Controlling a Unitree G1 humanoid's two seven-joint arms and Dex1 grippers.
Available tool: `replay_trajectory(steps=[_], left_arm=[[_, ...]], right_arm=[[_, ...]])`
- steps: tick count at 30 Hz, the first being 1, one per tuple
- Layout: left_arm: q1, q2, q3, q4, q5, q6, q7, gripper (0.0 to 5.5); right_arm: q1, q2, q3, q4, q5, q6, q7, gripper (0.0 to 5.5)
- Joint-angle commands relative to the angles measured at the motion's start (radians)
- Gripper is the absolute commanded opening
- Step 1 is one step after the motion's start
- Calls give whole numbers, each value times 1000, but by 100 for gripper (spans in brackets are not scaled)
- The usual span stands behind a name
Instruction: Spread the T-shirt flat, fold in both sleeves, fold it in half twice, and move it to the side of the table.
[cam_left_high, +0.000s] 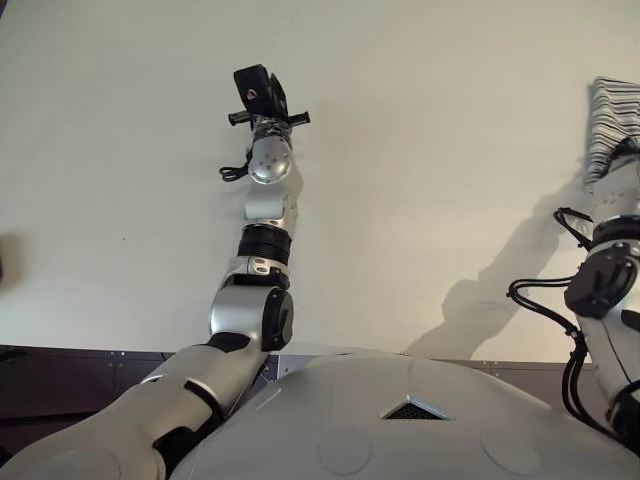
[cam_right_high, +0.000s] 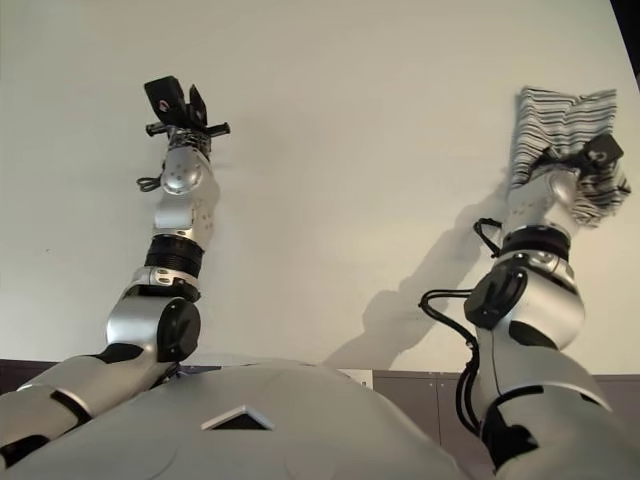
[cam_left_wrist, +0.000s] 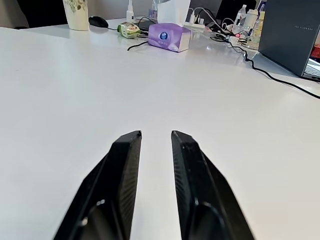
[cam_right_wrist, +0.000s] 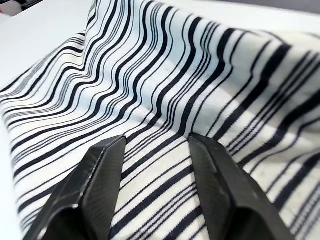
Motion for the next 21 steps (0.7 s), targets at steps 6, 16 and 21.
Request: replay_trajectory(steps=[6,16,21], left_arm=[[-83,-11,24,-35,32,-41,128,110],[-187,79,-10,-256,183,273,224,110],[-244,93,21,-257,174,327,253,110]], right_arm=[[-126,147,356,-179,-307,-89,-30,231],[-137,420,561,-286,-428,-199,-42,231],[-182,537,627,-263,-433,-215,-1,231]])
